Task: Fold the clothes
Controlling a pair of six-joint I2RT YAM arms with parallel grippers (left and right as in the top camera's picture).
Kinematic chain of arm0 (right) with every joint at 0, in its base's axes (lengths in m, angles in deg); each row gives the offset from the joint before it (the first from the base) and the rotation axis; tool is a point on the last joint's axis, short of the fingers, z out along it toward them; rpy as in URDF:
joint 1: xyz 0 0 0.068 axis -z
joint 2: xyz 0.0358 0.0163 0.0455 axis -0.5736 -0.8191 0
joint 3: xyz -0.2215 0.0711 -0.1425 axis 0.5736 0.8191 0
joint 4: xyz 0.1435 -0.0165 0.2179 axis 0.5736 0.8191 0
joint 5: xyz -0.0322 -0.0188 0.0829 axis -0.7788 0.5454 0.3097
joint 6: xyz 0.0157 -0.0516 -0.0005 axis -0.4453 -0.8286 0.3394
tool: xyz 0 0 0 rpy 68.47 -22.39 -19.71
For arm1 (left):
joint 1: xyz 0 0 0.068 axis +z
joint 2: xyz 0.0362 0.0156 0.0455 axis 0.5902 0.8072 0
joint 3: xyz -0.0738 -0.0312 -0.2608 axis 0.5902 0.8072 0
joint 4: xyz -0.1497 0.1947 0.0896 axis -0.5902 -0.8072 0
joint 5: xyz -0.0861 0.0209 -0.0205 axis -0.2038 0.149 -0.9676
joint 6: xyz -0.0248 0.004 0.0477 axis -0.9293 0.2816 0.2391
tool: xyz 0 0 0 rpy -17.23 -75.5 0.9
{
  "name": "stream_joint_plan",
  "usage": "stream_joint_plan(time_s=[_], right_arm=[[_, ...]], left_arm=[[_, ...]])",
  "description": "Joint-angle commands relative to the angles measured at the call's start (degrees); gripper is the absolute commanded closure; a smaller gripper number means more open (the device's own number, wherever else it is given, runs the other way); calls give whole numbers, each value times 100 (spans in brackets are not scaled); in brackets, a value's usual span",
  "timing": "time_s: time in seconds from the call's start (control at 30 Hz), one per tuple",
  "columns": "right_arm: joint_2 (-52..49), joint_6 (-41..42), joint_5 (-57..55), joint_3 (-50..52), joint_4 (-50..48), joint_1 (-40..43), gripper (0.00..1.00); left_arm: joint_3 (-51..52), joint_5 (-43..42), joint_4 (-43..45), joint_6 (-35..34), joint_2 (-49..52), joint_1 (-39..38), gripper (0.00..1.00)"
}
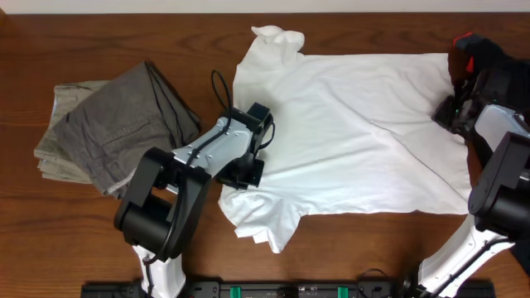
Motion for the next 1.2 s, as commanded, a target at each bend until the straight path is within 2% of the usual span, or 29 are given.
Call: stream_joint_plan(time_s=[0.0, 0.13, 0.33, 0.37, 0.43, 0.53, 0.6, 0.63, 0.67, 0.73, 0.83, 0.97, 1.17], right_arm=[[-352, 177, -468, 66, -328, 122, 99], [-352, 181, -144, -46, -616, 221, 99], [-330, 11, 240, -363, -437, 328, 99], [-304, -85, 470, -435, -356, 354, 96], [-186, -291, 1067, -599, -190, 424, 84], [138, -435, 1891, -817, 162, 546, 75], [450, -435, 2240, -894, 435, 603, 71], [570, -433, 2321, -905, 564, 608, 70], [756, -431, 2328, -905, 754, 605, 68], [1001, -437, 2264, -903, 1128, 549, 62], [1113, -455, 1932, -903, 1788, 382, 51], [1014, -452, 1082, -699, 2162, 105, 48], [595, -223, -52, -549, 2103, -129, 48]], left_arm=[[238, 413, -157, 31, 302, 275, 94], [238, 413, -164, 35, 302, 466, 94], [229, 411, -87, 37, 302, 538, 94], [212, 413, -107, 37, 299, 538, 94], [74, 411, -275, 55, 245, 542, 94], [-293, 411, -612, 55, 15, 542, 94], [-588, 411, -769, 55, -234, 542, 93], [-702, 411, -796, 55, -367, 542, 91], [-802, 411, -780, 55, -514, 542, 84], [-876, 411, -577, 57, -765, 542, 62], [-874, 411, -144, 57, -866, 542, 47], [-719, 411, 426, 81, -667, 542, 44], [-699, 409, 702, 251, -129, 542, 45]])
